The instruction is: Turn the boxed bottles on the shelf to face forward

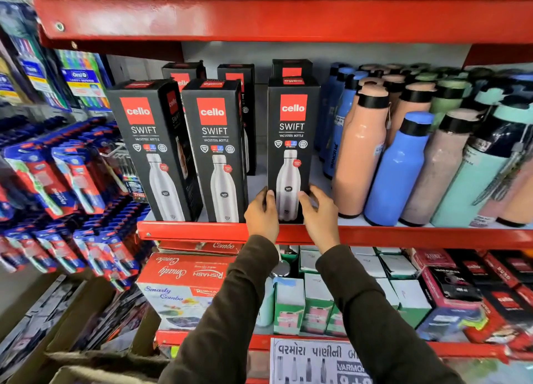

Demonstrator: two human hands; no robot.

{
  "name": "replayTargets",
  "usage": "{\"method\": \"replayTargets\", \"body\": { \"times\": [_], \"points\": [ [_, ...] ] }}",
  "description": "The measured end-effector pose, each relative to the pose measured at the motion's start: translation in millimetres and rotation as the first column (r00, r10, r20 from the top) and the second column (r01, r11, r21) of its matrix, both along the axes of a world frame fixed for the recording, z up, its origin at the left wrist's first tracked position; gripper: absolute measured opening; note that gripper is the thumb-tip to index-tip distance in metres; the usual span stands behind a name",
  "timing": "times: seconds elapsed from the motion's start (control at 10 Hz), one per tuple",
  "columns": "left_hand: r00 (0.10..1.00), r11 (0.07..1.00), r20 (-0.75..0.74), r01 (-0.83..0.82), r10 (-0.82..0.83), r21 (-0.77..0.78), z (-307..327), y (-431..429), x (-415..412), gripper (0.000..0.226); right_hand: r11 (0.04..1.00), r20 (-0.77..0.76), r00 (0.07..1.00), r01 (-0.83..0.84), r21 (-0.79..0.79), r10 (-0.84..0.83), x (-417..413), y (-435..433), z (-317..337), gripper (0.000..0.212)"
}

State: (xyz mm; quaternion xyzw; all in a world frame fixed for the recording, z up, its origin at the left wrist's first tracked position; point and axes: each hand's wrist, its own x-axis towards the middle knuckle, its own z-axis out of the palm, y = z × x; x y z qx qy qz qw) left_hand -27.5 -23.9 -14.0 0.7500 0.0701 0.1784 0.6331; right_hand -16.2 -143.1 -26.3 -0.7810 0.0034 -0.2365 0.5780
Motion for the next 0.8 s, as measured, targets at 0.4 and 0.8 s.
{"method": "replayTargets", "body": {
  "times": [0.4,0.8],
  "points": [
    [1.000,1.000,0.026,0.017,-0.016,-0.026,-1.8,3.1,-29.8,0.038,0.999,0.002,0.999,-0.039,0.018,0.039,-26.3,-0.2,1.1,0.036],
    [0.979,0.998,0.204,0.018,-0.007,-0.055,6.7,2.3,-50.1,0.043,0.996,0.003,0.999,-0.046,0.074,0.046,-52.6,-18.5,32.8,0.038]
  ]
}}
